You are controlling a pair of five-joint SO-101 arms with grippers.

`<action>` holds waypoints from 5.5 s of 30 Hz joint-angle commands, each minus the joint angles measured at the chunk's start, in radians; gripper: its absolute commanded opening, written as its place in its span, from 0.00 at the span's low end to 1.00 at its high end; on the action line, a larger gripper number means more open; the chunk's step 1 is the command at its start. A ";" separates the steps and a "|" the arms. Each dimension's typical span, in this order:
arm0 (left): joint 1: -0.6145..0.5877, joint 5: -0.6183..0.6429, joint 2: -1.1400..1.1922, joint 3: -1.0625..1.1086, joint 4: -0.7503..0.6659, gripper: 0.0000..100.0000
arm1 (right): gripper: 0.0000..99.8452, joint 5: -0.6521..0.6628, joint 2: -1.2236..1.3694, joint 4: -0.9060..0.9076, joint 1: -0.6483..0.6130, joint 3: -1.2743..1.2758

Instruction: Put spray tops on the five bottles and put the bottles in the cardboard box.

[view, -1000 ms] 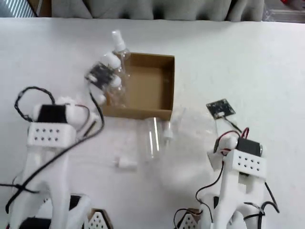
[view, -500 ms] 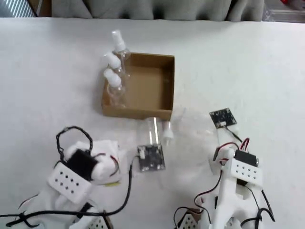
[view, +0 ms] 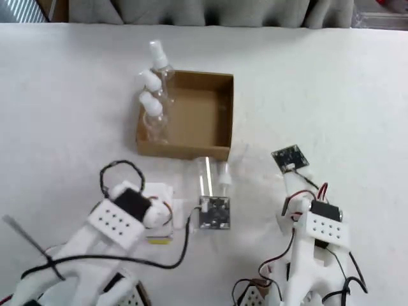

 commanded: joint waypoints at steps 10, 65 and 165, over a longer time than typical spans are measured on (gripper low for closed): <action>-0.068 -0.011 0.349 -0.104 -0.132 0.22 | 0.02 0.012 -0.018 0.002 -0.007 -0.005; -0.858 0.822 0.268 -0.209 -0.242 0.02 | 0.02 0.006 -0.019 0.002 0.001 0.008; -0.748 0.833 0.177 0.028 -0.496 0.02 | 0.02 0.347 0.371 0.429 0.108 -0.855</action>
